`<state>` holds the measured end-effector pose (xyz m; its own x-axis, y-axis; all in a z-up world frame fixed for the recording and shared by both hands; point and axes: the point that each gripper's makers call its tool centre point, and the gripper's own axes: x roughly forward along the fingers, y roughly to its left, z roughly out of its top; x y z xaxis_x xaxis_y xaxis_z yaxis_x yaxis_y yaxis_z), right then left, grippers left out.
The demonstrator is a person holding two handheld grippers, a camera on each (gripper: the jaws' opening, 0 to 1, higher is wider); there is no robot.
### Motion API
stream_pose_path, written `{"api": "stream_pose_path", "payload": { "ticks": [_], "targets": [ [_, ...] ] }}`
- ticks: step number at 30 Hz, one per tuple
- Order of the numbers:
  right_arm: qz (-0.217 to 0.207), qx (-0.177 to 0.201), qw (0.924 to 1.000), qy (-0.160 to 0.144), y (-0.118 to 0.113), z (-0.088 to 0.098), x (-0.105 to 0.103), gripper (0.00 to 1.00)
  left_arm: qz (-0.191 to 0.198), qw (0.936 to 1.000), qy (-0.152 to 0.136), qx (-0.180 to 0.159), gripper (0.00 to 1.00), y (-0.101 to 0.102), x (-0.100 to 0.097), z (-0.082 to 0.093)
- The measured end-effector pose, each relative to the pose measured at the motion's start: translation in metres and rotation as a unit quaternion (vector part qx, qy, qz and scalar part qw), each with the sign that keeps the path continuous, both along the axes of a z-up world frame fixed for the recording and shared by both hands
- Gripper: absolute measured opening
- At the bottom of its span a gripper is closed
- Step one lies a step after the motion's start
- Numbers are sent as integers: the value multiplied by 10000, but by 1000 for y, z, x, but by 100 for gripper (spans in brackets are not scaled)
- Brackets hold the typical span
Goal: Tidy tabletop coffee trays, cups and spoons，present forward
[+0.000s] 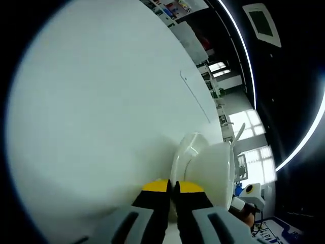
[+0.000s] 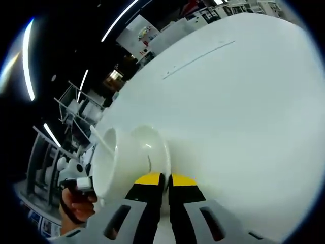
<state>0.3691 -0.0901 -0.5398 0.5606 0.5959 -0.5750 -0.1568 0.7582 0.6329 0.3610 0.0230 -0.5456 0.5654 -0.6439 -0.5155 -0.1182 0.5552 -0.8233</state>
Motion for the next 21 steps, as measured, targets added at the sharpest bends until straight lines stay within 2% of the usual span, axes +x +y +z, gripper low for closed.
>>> {"api": "stream_pose_path", "payload": {
  "ticks": [9,21],
  "targets": [
    [-95,15,9999,-73,2,9,41,5,-26,9999,-91,53,6,2,38,8],
    [-124,34,9999,-48,14,11,94,5,167,9998,-31,126,6,15,91,11]
  ]
}}
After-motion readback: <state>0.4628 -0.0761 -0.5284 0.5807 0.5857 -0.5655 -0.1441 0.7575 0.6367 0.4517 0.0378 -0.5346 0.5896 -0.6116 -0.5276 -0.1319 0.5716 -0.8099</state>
